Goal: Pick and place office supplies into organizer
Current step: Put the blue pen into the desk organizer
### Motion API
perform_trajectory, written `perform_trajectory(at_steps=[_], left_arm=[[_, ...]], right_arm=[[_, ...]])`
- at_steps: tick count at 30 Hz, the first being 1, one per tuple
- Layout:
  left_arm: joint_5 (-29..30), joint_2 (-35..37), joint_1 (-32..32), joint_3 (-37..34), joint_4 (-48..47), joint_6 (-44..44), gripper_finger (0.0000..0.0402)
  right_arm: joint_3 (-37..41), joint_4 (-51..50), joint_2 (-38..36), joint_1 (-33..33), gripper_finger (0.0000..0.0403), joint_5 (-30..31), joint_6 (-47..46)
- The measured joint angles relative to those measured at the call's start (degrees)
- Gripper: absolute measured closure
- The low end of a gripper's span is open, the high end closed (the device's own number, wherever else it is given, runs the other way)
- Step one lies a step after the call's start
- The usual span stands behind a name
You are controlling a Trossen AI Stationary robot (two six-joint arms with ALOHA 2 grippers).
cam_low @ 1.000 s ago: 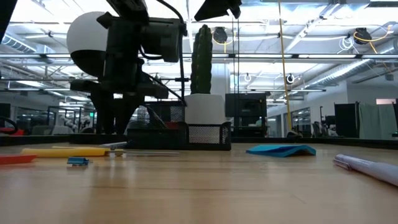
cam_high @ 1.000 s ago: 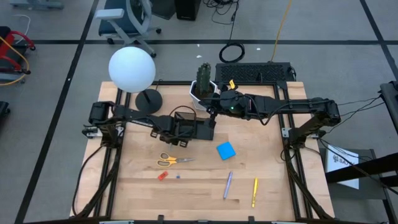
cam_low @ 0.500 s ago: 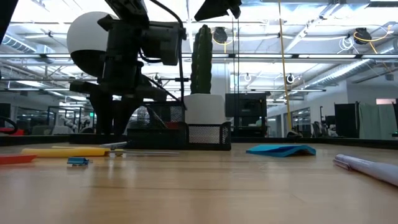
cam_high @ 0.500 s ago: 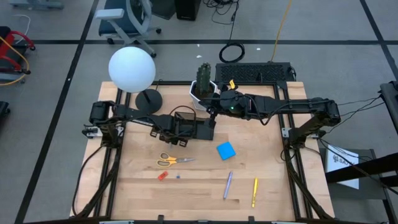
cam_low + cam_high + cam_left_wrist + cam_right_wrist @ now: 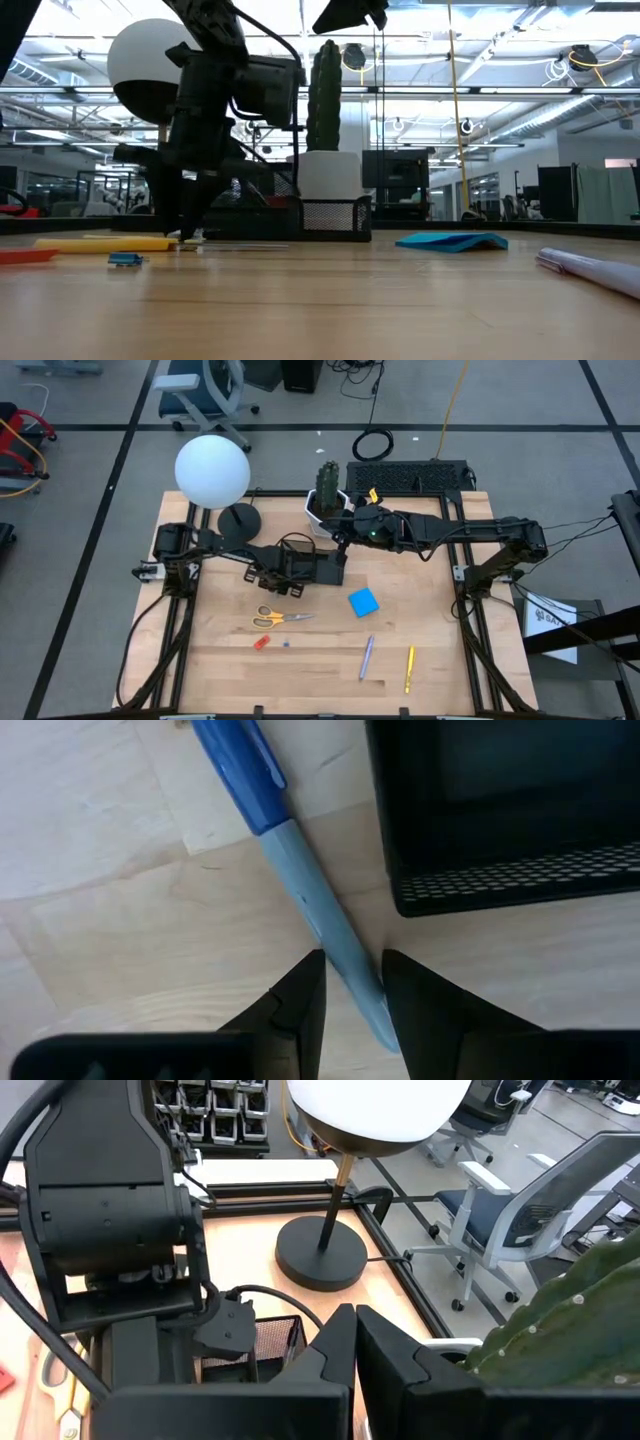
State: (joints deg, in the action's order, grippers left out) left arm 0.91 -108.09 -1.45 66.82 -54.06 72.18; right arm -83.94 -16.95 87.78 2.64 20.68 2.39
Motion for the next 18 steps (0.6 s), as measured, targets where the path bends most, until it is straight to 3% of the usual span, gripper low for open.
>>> perform_trajectory(at_steps=[11, 18], left_arm=[[0.8, 0.0, 0.0, 0.0, 2.8, 5.4, 0.0289], [1.1, 0.0, -0.1, 0.0, 3.2, -1.0, 0.0289]], right_arm=[[0.0, 0.1, 0.0, 0.0, 0.0399, 0.0, 0.0], [0.0, 0.2, 0.0, 0.0, 0.0398, 0.0, 0.0]])
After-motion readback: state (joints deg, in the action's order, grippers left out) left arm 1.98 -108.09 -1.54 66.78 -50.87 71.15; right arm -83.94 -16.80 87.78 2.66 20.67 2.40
